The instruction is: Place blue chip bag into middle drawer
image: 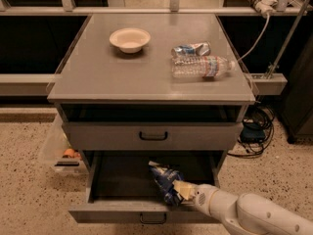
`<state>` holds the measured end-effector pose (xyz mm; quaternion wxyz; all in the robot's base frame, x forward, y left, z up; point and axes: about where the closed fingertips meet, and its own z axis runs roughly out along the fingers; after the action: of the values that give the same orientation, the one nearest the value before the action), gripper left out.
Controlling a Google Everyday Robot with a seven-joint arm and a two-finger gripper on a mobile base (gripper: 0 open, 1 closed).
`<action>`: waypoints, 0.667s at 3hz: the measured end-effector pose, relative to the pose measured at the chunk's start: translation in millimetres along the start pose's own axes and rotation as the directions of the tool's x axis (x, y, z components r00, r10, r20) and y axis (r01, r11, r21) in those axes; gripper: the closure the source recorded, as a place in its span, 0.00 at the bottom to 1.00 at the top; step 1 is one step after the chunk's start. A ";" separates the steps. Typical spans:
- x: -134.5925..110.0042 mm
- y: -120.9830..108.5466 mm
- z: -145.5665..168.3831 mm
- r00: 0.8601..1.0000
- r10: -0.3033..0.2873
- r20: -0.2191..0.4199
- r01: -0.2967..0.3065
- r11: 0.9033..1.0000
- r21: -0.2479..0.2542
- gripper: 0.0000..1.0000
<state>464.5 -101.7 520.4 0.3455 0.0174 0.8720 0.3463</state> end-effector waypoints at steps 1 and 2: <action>-7.6 -19.2 1.9 1.000 0.013 0.000 -0.013 0.998 0.056 1.00; -10.9 -37.6 1.8 1.000 0.026 -0.010 -0.024 0.991 0.128 1.00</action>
Offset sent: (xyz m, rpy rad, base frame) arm 0.0241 -0.0536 -0.0289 -0.1553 0.1035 -0.1426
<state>481.7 -132.1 502.7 0.3341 0.0483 0.8942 0.2939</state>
